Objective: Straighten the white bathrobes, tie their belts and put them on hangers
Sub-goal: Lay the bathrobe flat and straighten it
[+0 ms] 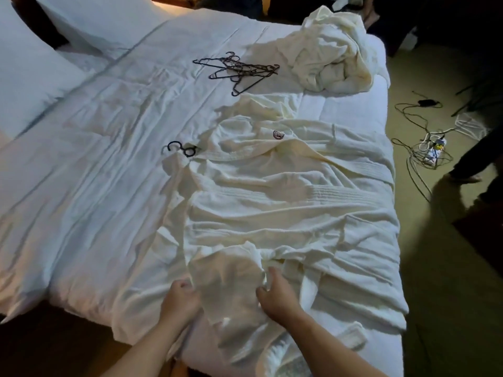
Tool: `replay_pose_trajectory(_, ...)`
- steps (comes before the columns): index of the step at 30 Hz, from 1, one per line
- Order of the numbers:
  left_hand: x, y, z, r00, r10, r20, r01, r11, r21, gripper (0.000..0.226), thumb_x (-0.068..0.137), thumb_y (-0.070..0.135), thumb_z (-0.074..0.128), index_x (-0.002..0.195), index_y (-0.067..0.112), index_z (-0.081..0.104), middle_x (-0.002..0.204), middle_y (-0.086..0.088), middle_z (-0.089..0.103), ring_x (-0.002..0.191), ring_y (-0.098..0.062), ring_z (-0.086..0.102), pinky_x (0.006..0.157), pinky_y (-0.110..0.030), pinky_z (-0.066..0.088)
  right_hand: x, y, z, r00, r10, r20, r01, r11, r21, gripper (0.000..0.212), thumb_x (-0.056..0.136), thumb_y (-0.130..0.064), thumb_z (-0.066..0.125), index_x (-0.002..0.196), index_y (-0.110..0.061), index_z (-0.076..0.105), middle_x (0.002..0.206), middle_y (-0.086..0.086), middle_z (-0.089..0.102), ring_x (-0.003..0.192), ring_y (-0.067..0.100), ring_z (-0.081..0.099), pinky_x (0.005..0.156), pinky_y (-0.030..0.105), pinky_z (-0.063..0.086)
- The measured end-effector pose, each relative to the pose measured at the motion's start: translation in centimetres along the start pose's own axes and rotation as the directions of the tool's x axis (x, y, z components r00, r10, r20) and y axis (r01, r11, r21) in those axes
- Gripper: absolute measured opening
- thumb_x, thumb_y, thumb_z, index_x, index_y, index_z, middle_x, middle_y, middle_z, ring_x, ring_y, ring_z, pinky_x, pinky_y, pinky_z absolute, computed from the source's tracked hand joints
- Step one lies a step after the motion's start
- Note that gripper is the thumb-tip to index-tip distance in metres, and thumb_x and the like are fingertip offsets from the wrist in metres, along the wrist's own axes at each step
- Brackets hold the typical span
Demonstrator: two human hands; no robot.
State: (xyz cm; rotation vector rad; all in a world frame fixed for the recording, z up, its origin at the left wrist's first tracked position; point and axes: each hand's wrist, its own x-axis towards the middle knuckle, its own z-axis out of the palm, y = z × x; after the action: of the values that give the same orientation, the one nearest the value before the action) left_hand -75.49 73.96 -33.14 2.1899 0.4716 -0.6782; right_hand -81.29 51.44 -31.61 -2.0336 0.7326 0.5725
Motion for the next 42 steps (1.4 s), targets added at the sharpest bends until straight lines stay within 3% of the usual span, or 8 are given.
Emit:
replay_pose_trajectory(5,6.0,-0.2,-0.3,0.968,-0.062,0.243,0.11,0.976,-0.189,0.017,0.091,0.027,0.072,0.1,0.012,0.07,0.082,-0.003,0.072,0.065,-0.017,0.063,0.045,-0.021,0.042,2.2,-2.2,4.7,0.964,0.257,-0.065,-0.255,0.966,0.031,0.039,0.073,-0.046,0.061,0.102,-0.021,0.062,0.097,-0.002,0.07,0.101,0.027,0.067,0.095,0.043,0.05)
replay_pose_trajectory(10,8.1,-2.3,-0.5,0.913,-0.147,0.38,0.208,0.97,-0.126,0.029,0.088,0.039,0.072,0.106,0.017,0.069,0.1,-0.012,0.074,0.089,-0.03,0.071,0.069,-0.035,0.059,-0.1,-4.6,7.0,0.986,0.167,-0.023,-0.156,0.957,0.243,0.008,0.08,-0.023,0.065,0.083,-0.021,0.071,0.081,-0.002,0.075,0.08,0.017,0.072,0.075,0.036,0.059)
replay_pose_trajectory(16,8.4,-1.5,-5.7,0.995,0.069,0.072,-0.063,0.995,-0.072,0.04,0.106,0.029,0.042,0.115,-0.001,0.067,0.114,-0.019,0.066,0.103,-0.033,0.06,0.088,-0.039,0.046,-1.7,-5.4,8.6,0.974,0.172,0.146,-0.223,0.616,0.756,0.051,0.067,-0.006,0.063,0.117,-0.018,0.066,0.101,0.012,0.076,0.086,0.03,0.073,0.072,0.043,0.059)
replay_pose_trajectory(22,9.4,-0.8,-12.7,0.957,0.281,-0.067,-0.274,0.956,0.102,0.035,0.105,0.032,0.045,0.101,0.004,0.066,0.105,-0.018,0.066,0.101,-0.036,0.06,0.082,-0.04,0.043,-2.8,-7.7,12.3,0.99,0.08,0.113,-0.138,0.547,0.825,0.025,0.076,-0.006,0.08,0.101,-0.007,0.076,0.094,0.01,0.078,0.076,0.017,0.072,0.063,0.026,0.052)
replay_pose_trajectory(29,10.0,-0.1,-14.3,0.901,0.392,-0.186,-0.373,0.919,0.128,0.035,0.104,0.033,0.049,0.086,0.005,0.059,0.084,-0.01,0.061,0.084,-0.029,0.053,0.073,-0.035,0.035,-3.9,-7.6,18.0,0.989,0.134,-0.066,0.001,0.433,0.901,0.031,0.086,-0.017,0.081,0.113,-0.006,0.073,0.109,0.017,0.075,0.101,0.033,0.072,0.087,0.046,0.058)
replay_pose_trajectory(34,10.7,-3.6,-12.8,0.963,0.187,0.196,-0.209,0.973,0.099,0.037,0.104,0.043,0.046,0.108,0.009,0.06,0.105,-0.002,0.06,0.105,-0.026,0.056,0.084,-0.035,0.039,-4.3,-7.3,21.0,0.957,0.29,0.001,-0.139,0.454,0.88,0.019,0.088,0.0,0.073,0.104,-0.011,0.069,0.102,0.012,0.077,0.084,0.02,0.076,0.069,0.032,0.061)
replay_pose_trajectory(38,11.1,-8.0,-13.1,0.764,0.081,0.639,-0.226,0.963,0.148,0.058,0.08,0.053,0.077,0.126,0.022,0.06,0.114,0.01,0.07,0.105,-0.009,0.066,0.086,-0.023,0.049,-4.8,-7.0,23.6,0.929,0.368,-0.029,-0.154,0.457,0.876,0.029,0.088,-0.009,0.075,0.114,-0.018,0.067,0.103,0.001,0.078,0.091,0.014,0.075,0.073,0.028,0.061)
replay_pose_trajectory(42,12.6,-9.0,-13.7,0.836,0.229,0.5,-0.44,0.823,0.359,0.043,0.087,0.042,0.072,0.123,0.02,0.063,0.114,0.002,0.07,0.104,-0.02,0.064,0.084,-0.031,0.047,-4.7,-8.1,24.9,0.914,0.392,-0.102,-0.082,0.425,0.902,0.024,0.092,-0.005,0.069,0.115,-0.013,0.068,0.105,0.005,0.078,0.096,0.02,0.075,0.081,0.034,0.062)
